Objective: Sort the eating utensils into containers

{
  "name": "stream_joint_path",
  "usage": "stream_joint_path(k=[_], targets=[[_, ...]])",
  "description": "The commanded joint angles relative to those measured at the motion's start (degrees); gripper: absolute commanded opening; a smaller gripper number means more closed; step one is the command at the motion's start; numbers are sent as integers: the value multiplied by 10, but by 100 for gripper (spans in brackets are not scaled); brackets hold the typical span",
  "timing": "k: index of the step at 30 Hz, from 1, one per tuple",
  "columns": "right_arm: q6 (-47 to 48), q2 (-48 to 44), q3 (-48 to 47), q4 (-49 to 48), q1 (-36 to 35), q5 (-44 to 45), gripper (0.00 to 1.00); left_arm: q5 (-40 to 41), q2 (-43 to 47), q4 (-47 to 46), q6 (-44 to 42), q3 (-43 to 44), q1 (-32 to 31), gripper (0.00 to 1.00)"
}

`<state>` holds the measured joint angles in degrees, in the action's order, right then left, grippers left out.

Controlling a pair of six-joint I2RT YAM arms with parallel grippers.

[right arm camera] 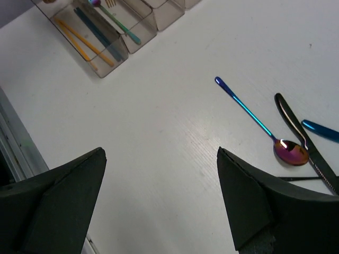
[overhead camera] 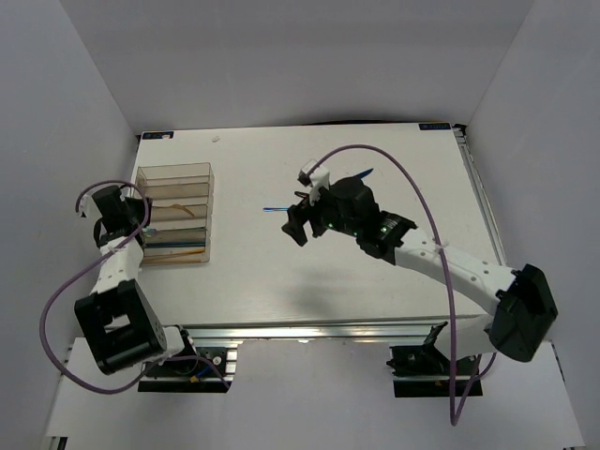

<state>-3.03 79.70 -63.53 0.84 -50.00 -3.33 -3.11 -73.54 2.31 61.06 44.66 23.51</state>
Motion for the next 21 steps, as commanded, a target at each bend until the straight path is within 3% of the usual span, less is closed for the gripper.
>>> stream_joint_path(k=[1,5,8,12,15,16,21], targets=[[-9,-41,47,-23,-4,26,89,21,-38,-58,27,8,0,0],[1,-89,87,-36,-3,32,89,23,-55,-80,29,-9,0,10],[9,-115,103,-39,-2,31,89,23,-61,-106,33,-22,0,25],[11,-123,107,-35,0,51,89,7,-77,-98,35,-19,-1,58],[7,-111,98,-30,4,51,89,8,-63,-72,32,-20,-2,69],[6,-101,95,-25,6,50,89,10,-57,-64,24,-20,-3,95],[-31,-64,69,-9,30,43,89,13,-21,23,-26,4,-3,98]])
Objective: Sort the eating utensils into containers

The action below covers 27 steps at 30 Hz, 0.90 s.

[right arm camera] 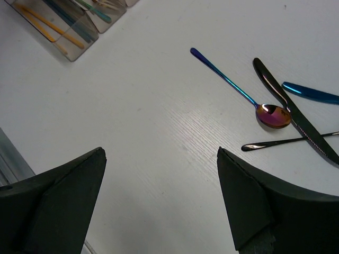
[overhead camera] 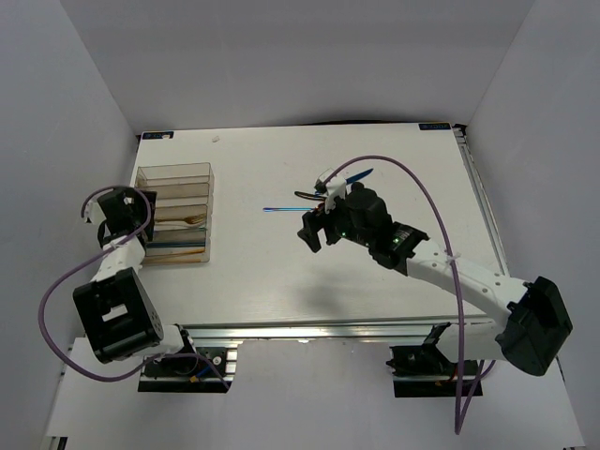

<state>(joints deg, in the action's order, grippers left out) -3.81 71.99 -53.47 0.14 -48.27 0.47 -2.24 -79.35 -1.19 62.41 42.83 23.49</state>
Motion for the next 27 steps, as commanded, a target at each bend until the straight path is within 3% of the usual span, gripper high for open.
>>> stream_joint_path(k=[1,7,11,12,13,14,15,18,19,20,21,27], targets=[[-28,21,-36,-2,14,4,89,7,41,92,-49,29,-3,98],[-71,69,-75,45,45,20,89,29,81,166,-137,67,-5,98],[-130,120,-121,105,59,91,89,-34,85,161,-238,108,-46,98],[-145,121,-120,111,61,116,90,-17,80,180,-260,129,-73,98],[-174,112,-112,108,63,153,89,41,70,218,-311,184,-144,98],[-188,105,-103,105,75,160,89,60,39,232,-339,213,-183,98],[-201,95,-82,101,83,151,89,75,19,249,-387,240,-260,98],[-219,48,-47,100,116,121,89,72,-79,301,-473,342,-352,98],[-217,19,-20,102,122,106,89,63,-103,322,-536,366,-401,98],[-213,4,-7,105,131,103,89,25,-123,319,-537,396,-402,98],[-211,-27,6,108,133,101,89,-2,-154,313,-598,403,-443,98],[-197,-122,86,139,137,56,89,-87,-278,268,-699,478,-483,96]])
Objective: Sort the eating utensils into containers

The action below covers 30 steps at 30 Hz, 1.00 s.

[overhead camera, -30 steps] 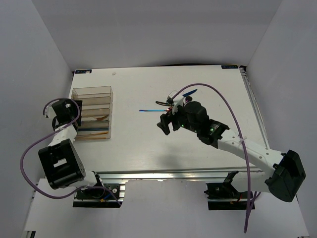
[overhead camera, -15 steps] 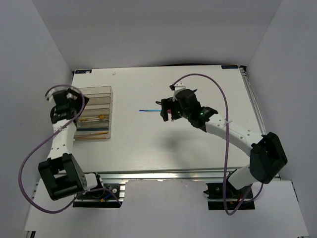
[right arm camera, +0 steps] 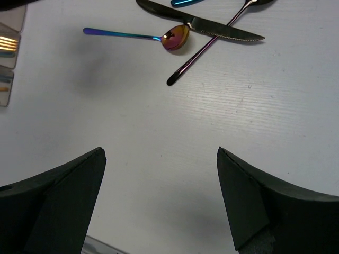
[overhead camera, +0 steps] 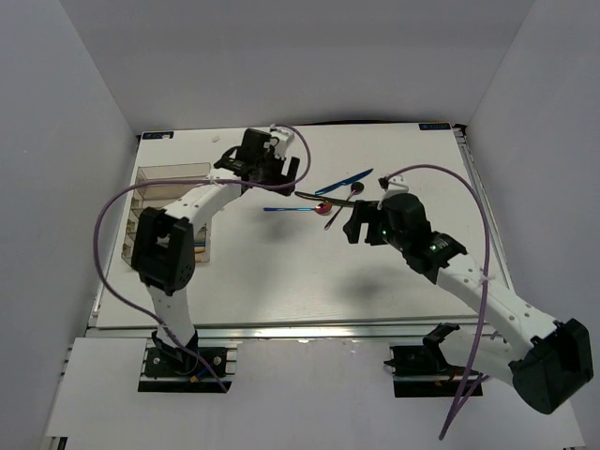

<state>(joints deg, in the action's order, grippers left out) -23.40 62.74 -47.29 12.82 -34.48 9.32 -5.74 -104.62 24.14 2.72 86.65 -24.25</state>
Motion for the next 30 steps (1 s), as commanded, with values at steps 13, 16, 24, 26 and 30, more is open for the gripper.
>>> stream_joint_path(k=[13,16,24,26,30], targets=[[33,-114,99,23,-1,-88,89,-76,-209,88,-245,145,-90,76],[34,-108,98,17,0,-88,89,-69,-224,91,-243,144,-91,70],[34,-106,102,4,-1,-116,89,-48,-255,114,-257,170,-91,67],[37,-110,102,5,0,-117,89,-58,-256,120,-263,185,-91,67],[44,-113,104,6,-1,-116,89,-97,-252,172,-278,223,-91,65]])
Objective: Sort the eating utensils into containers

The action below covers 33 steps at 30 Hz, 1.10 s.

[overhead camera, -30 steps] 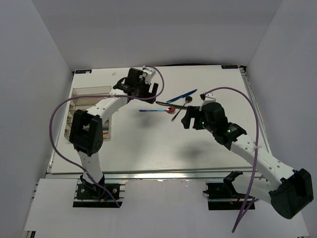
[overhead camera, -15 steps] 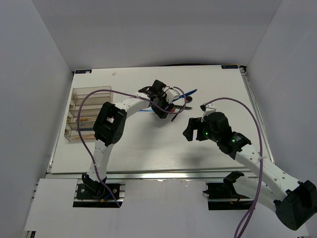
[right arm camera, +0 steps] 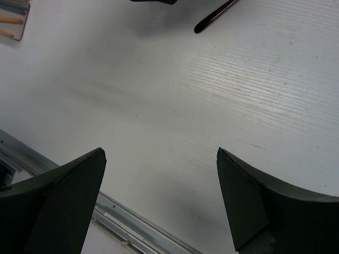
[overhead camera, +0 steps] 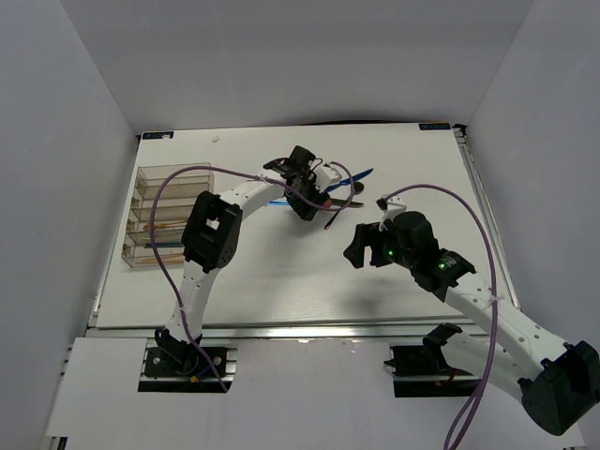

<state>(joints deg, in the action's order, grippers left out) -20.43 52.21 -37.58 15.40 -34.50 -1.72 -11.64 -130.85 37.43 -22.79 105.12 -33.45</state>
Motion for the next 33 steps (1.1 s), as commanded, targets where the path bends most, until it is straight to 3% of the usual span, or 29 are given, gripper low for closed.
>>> stream_joint_path(k=[1,7,13,33], targets=[[15,-9,7,-19,0,-4,89,-49,22,43,-26,40,1,64],[18,-4,7,-22,0,-10,89,-64,61,20,-66,24,2,66],[26,-2,2,-16,0,-6,89,-55,-6,75,-95,93,3,64],[34,24,-10,-16,0,-19,89,-104,-78,74,-87,105,37,60]])
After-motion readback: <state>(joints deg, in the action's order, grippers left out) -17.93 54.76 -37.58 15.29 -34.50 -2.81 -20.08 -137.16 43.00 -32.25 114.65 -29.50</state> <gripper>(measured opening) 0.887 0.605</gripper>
